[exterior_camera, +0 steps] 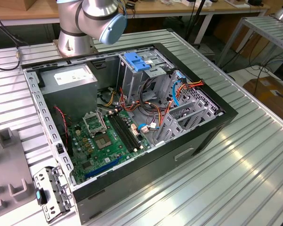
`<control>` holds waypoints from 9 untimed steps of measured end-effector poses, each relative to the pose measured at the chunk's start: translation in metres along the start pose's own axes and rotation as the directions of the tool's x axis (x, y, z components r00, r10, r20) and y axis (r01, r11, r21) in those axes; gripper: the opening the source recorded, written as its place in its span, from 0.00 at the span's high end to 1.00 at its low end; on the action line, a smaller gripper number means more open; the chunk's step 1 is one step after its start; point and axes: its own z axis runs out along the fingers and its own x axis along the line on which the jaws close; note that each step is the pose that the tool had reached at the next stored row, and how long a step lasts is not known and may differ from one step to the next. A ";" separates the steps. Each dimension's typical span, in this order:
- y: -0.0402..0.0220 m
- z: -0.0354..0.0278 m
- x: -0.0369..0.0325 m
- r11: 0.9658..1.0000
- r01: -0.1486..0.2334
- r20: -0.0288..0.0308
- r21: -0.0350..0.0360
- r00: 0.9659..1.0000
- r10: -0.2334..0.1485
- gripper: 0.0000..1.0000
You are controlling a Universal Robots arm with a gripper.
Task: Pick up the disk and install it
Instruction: 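Pick up the disk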
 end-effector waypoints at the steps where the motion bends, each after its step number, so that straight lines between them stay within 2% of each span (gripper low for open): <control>1: 0.0000 -0.0003 0.0000 1.000 0.000 0.000 0.000 1.000 0.000 0.63; 9: -0.0001 0.0009 0.0000 1.000 0.000 -0.001 0.000 1.000 0.000 0.63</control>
